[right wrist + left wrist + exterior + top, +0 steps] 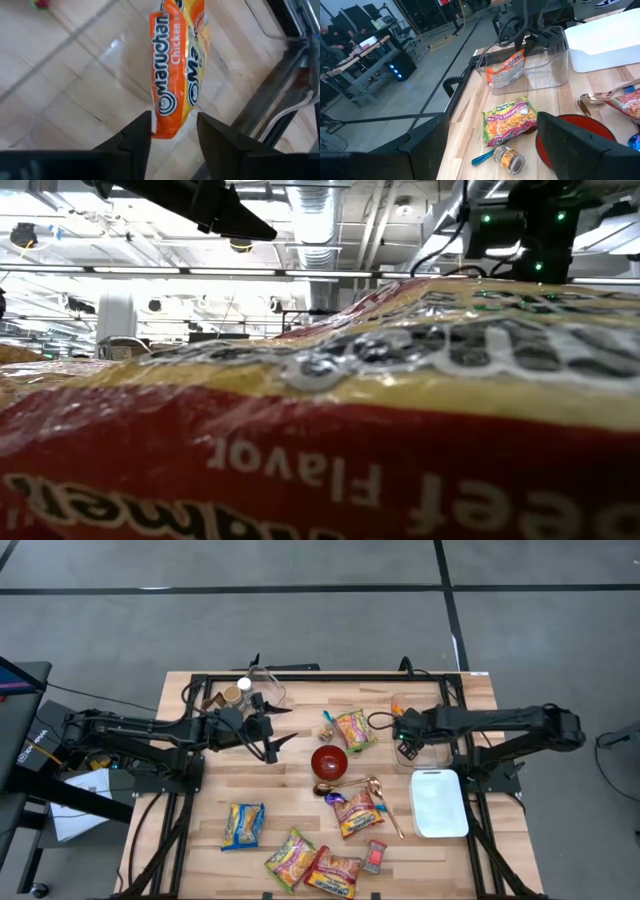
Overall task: Pick & Place Food Item
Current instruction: Put the orange noodle pack into the right transparent bin
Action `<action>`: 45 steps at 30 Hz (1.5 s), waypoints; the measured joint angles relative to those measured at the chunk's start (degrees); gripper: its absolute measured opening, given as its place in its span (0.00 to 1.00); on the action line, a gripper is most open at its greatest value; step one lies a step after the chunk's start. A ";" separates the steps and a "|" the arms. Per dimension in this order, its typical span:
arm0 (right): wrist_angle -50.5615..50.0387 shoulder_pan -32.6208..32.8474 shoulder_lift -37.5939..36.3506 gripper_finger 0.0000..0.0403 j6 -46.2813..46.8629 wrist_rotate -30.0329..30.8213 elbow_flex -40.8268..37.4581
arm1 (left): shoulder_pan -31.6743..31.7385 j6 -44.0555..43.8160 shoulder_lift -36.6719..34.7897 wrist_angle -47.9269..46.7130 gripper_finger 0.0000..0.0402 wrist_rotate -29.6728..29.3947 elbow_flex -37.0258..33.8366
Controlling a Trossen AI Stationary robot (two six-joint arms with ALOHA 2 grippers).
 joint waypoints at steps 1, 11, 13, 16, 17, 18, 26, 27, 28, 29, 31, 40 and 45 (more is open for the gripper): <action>0.04 -0.10 0.53 0.32 -0.01 -0.05 0.02 | 0.00 0.01 0.00 -0.01 0.74 0.03 0.00; 6.27 -0.70 0.71 0.03 -6.62 -1.23 0.00 | 0.00 0.00 0.00 0.02 0.74 0.05 0.00; 7.84 -0.70 0.51 0.01 -7.51 -1.25 0.00 | 0.00 0.00 0.00 0.00 0.74 0.07 -0.02; 9.82 -0.75 -0.59 0.01 -8.45 -1.09 0.00 | 0.00 0.01 0.00 0.01 0.74 0.07 0.00; 10.43 -0.86 -0.93 0.01 -8.94 -1.09 0.00 | 0.00 0.01 0.00 0.00 0.74 0.07 0.00; 10.84 -0.99 -1.34 0.01 -9.27 -1.09 0.00 | 0.00 0.01 0.00 0.04 0.74 0.07 0.00; 13.20 -1.84 -1.93 0.00 -10.69 -1.16 0.04 | 0.02 0.01 0.00 0.04 0.74 0.09 0.00; 13.53 -1.84 -1.91 0.00 -11.00 -1.36 0.04 | 0.02 0.01 0.00 0.02 0.74 0.09 0.00; 13.82 -1.84 -1.88 0.01 -11.28 -2.00 0.04 | 0.02 0.01 0.00 0.02 0.74 0.09 0.00; 14.07 -1.82 -1.86 0.01 -11.83 -2.71 0.02 | 0.02 0.01 0.00 0.02 0.74 0.09 0.00; 14.98 -1.47 -1.86 0.02 -12.27 -3.81 0.02 | 0.02 0.01 0.00 0.02 0.74 0.09 -0.01; 15.06 0.19 -1.86 0.10 -12.52 -4.11 0.02 | 0.02 0.01 0.00 0.02 0.74 0.09 0.00; 14.99 0.17 -1.84 0.17 -12.52 -4.07 0.02 | 0.04 0.01 0.00 0.02 0.74 0.11 0.00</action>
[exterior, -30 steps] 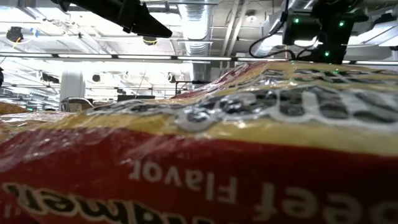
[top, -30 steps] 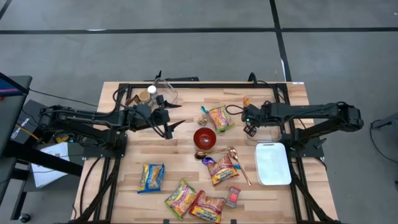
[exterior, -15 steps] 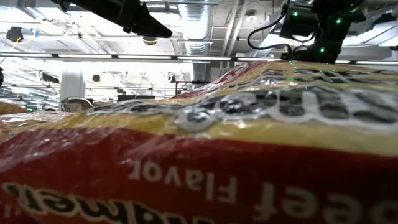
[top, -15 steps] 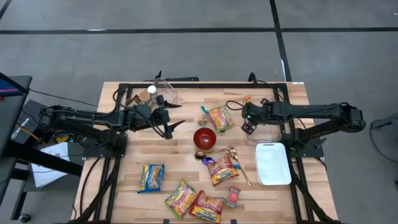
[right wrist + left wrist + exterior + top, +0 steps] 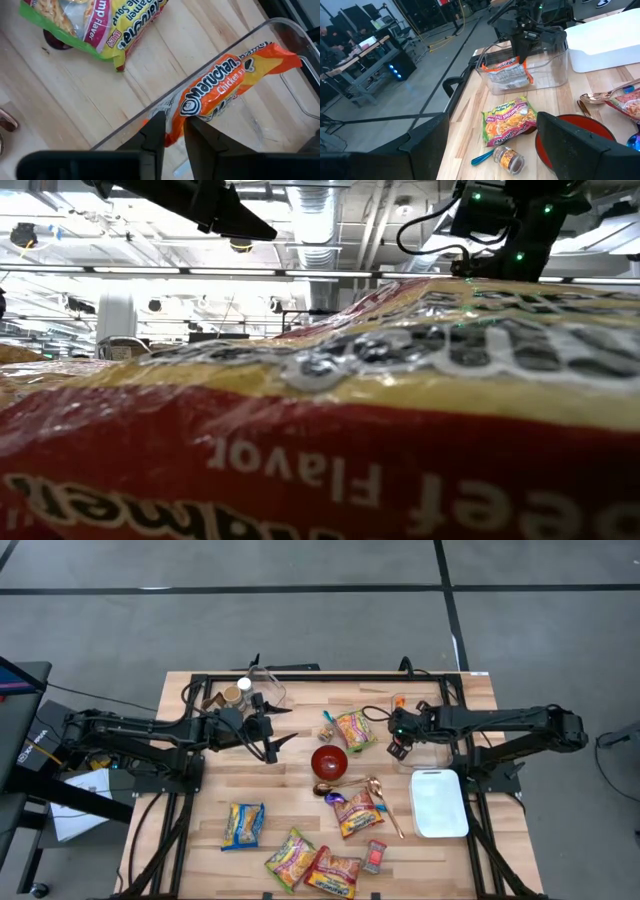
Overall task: Pick & Place Food Item
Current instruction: Put the orange noodle pack into the right transparent bin
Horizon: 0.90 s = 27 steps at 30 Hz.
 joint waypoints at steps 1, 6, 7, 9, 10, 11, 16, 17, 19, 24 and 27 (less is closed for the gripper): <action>-0.01 0.02 0.00 0.18 0.05 0.04 0.00 | 0.00 0.00 0.00 0.00 0.74 -0.02 0.00; -0.13 0.00 0.00 0.25 0.28 2.69 0.00 | 0.00 0.00 0.00 0.00 0.74 0.00 0.00; -0.15 -0.01 0.00 0.27 0.29 3.46 0.00 | 0.00 0.00 0.00 0.00 0.74 0.00 0.00; -0.13 -0.11 0.02 0.29 0.31 4.70 0.00 | 0.00 0.00 0.00 0.00 0.74 0.00 0.00; -0.13 -0.11 0.01 0.31 0.29 5.05 0.00 | 0.00 0.00 0.00 0.00 0.74 0.00 -0.02; -0.11 -0.11 0.01 0.32 0.26 5.54 0.00 | 0.00 0.00 0.00 0.00 0.74 0.00 0.00; 0.08 -0.11 0.02 0.38 0.00 6.24 0.00 | 0.00 0.00 0.00 0.00 0.74 0.00 0.00; 0.11 -0.11 0.02 0.39 0.00 6.29 0.00 | 0.00 0.00 0.00 0.00 0.74 0.00 0.00; 0.09 -0.11 0.02 0.41 -0.07 7.69 0.00 | 0.00 0.00 0.00 0.00 0.74 0.00 0.00; 0.16 -0.11 -0.29 0.43 -0.41 12.98 0.00 | 0.00 0.00 0.00 0.00 0.74 0.00 0.00; 1.91 -0.11 -1.03 0.44 -1.60 14.13 0.00 | 0.00 0.00 0.00 0.00 0.74 0.01 0.00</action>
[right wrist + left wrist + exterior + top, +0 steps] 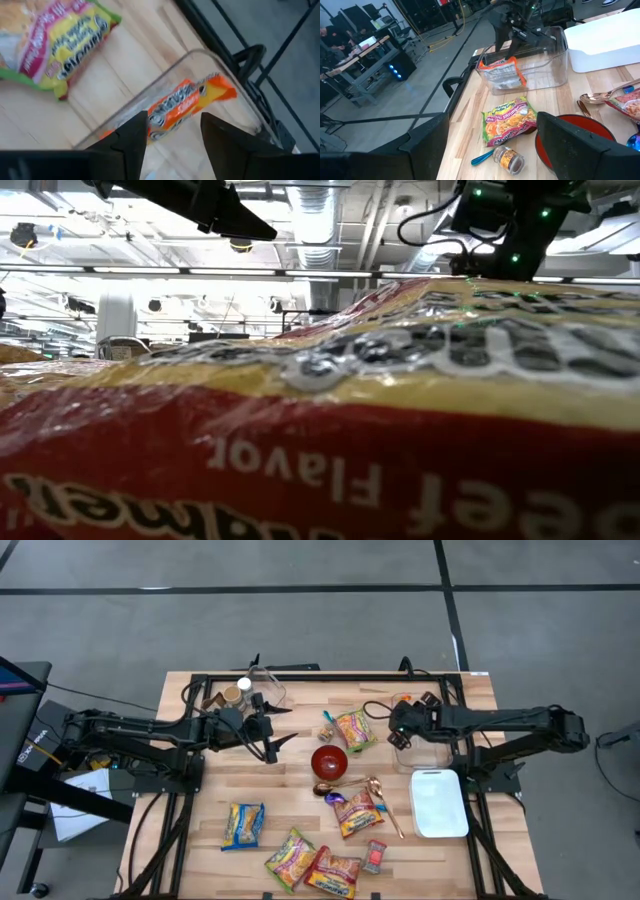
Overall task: Pick & Place Food Item
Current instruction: Put the orange noodle pack into the right transparent bin, then put the top green noodle pack into the right transparent bin
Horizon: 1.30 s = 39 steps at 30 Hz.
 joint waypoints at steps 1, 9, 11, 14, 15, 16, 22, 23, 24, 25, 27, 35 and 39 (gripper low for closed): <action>0.74 0.00 -0.28 0.45 -0.60 -0.01 0.00 | 0.00 0.00 0.00 0.00 0.74 -0.01 0.00; 3.20 1.33 -3.13 0.45 -2.37 0.28 -0.01 | 0.00 0.00 0.00 0.00 0.74 0.01 0.00; 3.23 1.36 -3.83 0.45 -2.38 2.48 -0.02 | 0.00 0.00 0.00 0.00 0.74 0.02 0.00; 3.09 1.21 -5.04 0.45 -1.18 4.34 -0.02 | 0.00 0.00 0.00 0.00 0.74 0.02 0.00; 3.09 1.09 -5.48 0.45 -1.10 4.35 -0.02 | 0.00 0.00 0.00 0.00 0.74 0.02 0.00; 3.09 1.11 -5.89 0.45 -0.96 4.31 -0.02 | 0.00 0.00 0.00 0.00 0.74 0.01 0.00; 3.73 2.74 -7.00 0.45 -1.42 4.08 -0.02 | 0.00 0.00 0.00 -0.10 0.74 0.47 0.00; 3.77 3.10 -7.00 0.45 -2.22 4.08 -0.02 | 0.00 0.00 0.00 -0.28 0.74 1.04 0.00; 3.94 3.61 -7.00 0.45 -2.77 4.08 -0.02 | 0.00 -0.03 0.00 -0.37 0.74 1.55 0.00; 4.32 4.08 -6.94 0.45 -3.57 4.07 -0.02 | 0.00 -0.04 0.00 -0.34 0.74 2.05 0.00; 5.33 5.39 -6.79 0.45 -5.37 3.15 -0.02 | -0.01 -0.03 0.00 -0.23 0.74 2.42 0.00; 12.80 11.29 -6.46 0.45 -16.76 -9.25 -0.61 | -0.02 -0.02 0.00 -0.02 0.74 2.42 0.00; 14.60 13.44 -4.20 0.45 -21.55 -12.55 -1.94 | -0.04 -0.02 0.00 0.00 0.74 2.42 0.00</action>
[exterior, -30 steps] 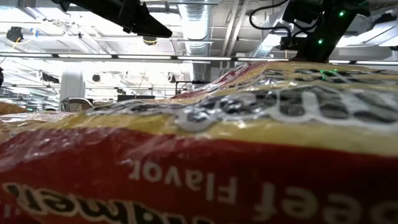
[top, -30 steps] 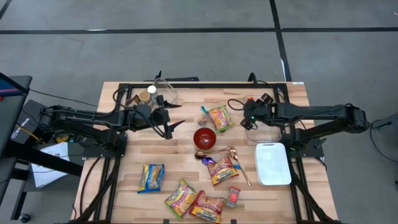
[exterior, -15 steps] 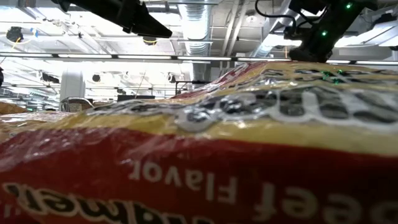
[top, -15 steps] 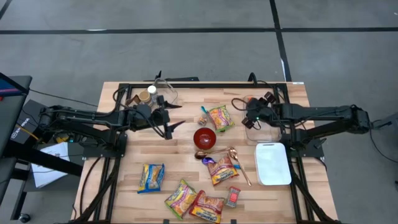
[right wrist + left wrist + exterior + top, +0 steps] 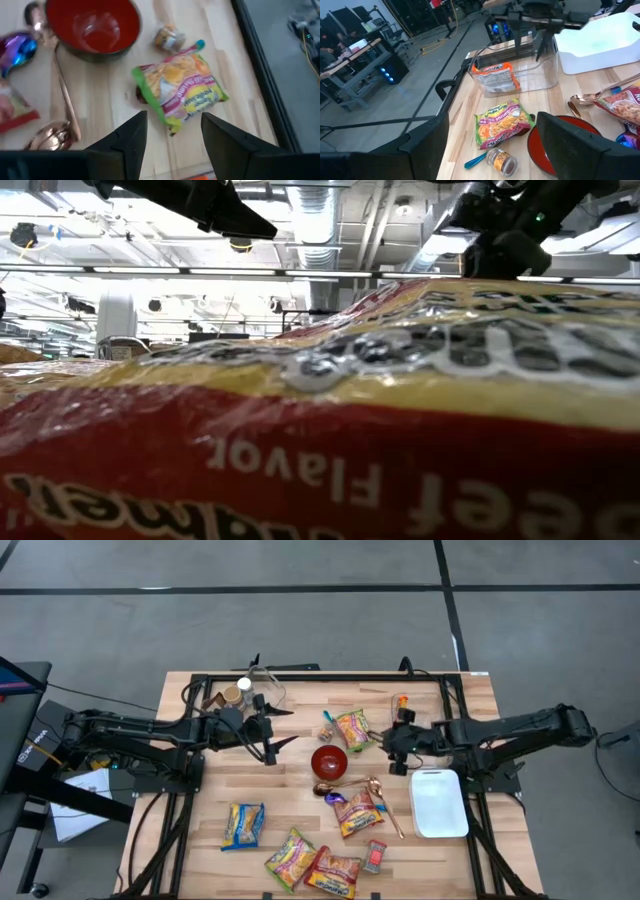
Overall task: Pick & Place Food Item
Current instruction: Put the top green noodle pack into the right transparent bin
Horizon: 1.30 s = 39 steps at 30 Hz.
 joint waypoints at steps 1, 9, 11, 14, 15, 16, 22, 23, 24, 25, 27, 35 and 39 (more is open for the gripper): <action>0.52 0.33 1.12 0.45 -0.69 -0.07 0.15 | 0.00 -0.02 0.00 -0.02 0.74 0.00 0.00; 3.68 0.07 13.96 0.45 -7.28 -0.11 0.04 | 0.00 -0.15 0.00 0.05 0.74 0.50 0.02; 6.35 -0.28 17.74 0.45 -9.63 -0.08 0.04 | 0.00 -0.15 0.00 0.07 0.74 0.50 0.02; 8.73 -0.76 22.62 0.45 -13.24 1.55 0.67 | 0.00 -0.15 0.00 0.04 0.74 0.50 0.02; 9.20 -0.81 23.85 0.44 -14.45 2.78 1.17 | 0.00 -0.15 0.00 0.04 0.74 0.50 0.02; 10.19 -0.83 24.96 0.44 -15.54 4.31 1.61 | 0.00 -0.15 0.00 0.02 0.74 0.50 0.02; 16.26 -1.47 28.88 0.37 -19.81 7.65 2.29 | 0.00 -0.11 0.00 -0.34 0.74 0.52 0.02; 16.43 -1.48 29.25 0.35 -20.17 7.66 2.29 | 0.00 -0.09 0.00 -0.52 0.74 0.52 0.02; 16.39 -1.46 29.41 0.34 -20.34 7.64 2.29 | 0.00 -0.09 0.00 -0.69 0.74 0.52 0.02; 16.10 -1.46 29.42 0.32 -20.32 7.64 2.29 | 0.00 -0.09 0.00 -0.76 0.74 0.52 0.02; 16.38 -1.46 29.40 0.30 -20.10 7.67 2.29 | 0.00 -0.09 0.00 -0.73 0.74 0.52 0.02; 16.16 -1.24 27.09 0.27 -15.97 8.10 2.29 | 0.00 -0.04 0.00 -0.74 0.74 0.57 0.02; 14.16 -0.42 26.89 0.27 -11.43 8.04 2.29 | 0.00 -0.02 0.00 -0.86 0.74 0.58 0.02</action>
